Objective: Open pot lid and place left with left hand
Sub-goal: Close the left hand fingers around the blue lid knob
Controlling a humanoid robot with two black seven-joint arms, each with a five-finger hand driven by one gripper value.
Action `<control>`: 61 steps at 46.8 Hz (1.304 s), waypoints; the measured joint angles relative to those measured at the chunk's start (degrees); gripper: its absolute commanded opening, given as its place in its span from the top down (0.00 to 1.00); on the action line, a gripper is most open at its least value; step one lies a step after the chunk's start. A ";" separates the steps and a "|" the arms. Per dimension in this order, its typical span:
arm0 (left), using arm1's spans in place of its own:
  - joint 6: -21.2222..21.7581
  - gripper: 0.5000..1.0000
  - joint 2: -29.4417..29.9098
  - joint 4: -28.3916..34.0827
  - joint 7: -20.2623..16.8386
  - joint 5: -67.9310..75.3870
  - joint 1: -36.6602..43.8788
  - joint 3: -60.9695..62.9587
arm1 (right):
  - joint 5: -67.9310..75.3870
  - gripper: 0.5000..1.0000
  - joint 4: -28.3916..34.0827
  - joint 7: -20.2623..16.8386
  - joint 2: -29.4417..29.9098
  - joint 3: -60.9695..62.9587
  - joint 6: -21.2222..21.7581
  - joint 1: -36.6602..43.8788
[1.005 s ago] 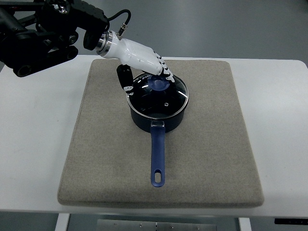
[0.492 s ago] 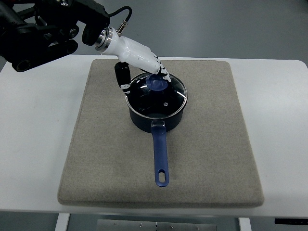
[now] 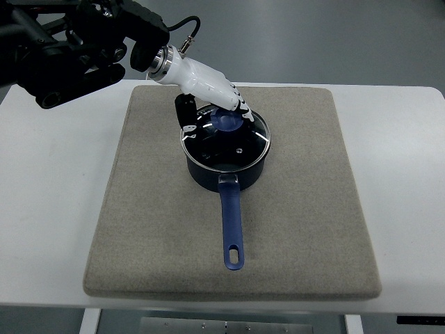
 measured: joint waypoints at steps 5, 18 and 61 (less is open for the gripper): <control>0.00 0.02 0.00 0.39 0.00 0.04 0.00 -0.03 | 0.00 0.17 -0.01 0.00 0.00 0.00 0.00 -0.01; -0.13 0.03 -0.09 1.49 0.00 0.20 -0.10 0.01 | 0.00 0.17 -0.02 0.00 0.00 0.00 0.00 -0.01; -2.19 0.11 -5.23 8.46 0.00 -2.59 -0.16 0.47 | 0.00 0.17 0.00 0.00 0.00 0.00 0.00 -0.02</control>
